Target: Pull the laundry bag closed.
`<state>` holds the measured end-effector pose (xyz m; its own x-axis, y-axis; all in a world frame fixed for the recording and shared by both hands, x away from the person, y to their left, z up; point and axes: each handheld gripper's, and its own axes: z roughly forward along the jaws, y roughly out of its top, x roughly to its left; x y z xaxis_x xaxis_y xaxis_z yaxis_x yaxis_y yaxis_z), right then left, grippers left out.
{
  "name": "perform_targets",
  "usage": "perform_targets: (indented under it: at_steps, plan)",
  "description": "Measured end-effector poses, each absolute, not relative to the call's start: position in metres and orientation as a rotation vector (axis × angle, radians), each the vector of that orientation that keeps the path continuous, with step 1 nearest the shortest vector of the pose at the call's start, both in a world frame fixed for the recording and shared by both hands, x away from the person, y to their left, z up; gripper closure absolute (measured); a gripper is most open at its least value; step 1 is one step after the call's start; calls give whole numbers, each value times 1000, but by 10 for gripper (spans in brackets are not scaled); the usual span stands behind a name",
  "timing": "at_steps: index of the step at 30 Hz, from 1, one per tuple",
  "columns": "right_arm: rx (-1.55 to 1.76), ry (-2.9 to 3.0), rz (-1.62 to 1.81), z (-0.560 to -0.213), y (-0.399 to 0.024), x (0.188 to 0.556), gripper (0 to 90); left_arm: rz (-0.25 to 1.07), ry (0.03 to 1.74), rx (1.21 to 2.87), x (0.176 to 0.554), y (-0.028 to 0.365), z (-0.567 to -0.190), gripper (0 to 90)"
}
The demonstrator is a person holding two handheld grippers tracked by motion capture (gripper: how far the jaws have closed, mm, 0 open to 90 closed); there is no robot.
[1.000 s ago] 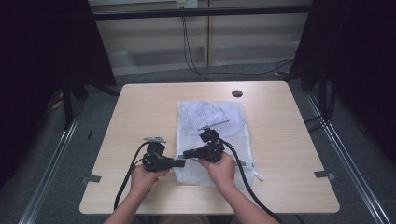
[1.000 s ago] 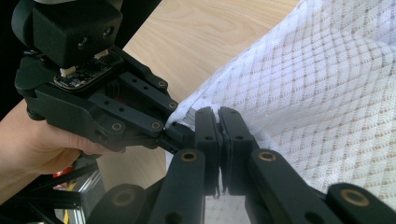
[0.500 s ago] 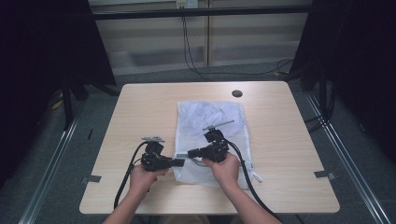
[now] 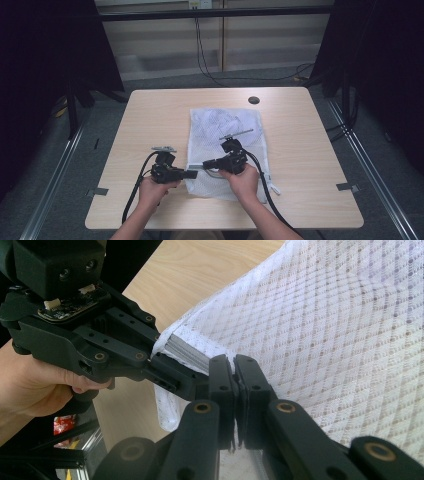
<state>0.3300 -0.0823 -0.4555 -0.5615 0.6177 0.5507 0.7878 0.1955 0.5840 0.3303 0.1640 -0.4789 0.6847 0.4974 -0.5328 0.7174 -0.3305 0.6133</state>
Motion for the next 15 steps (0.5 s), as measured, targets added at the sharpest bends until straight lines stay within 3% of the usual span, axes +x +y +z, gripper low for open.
perform_targets:
  at_steps: [15]
  plan:
    - [-1376,-2275,-1292,-456,-91,331,876,-305,941,1993,331,168,-478,894]
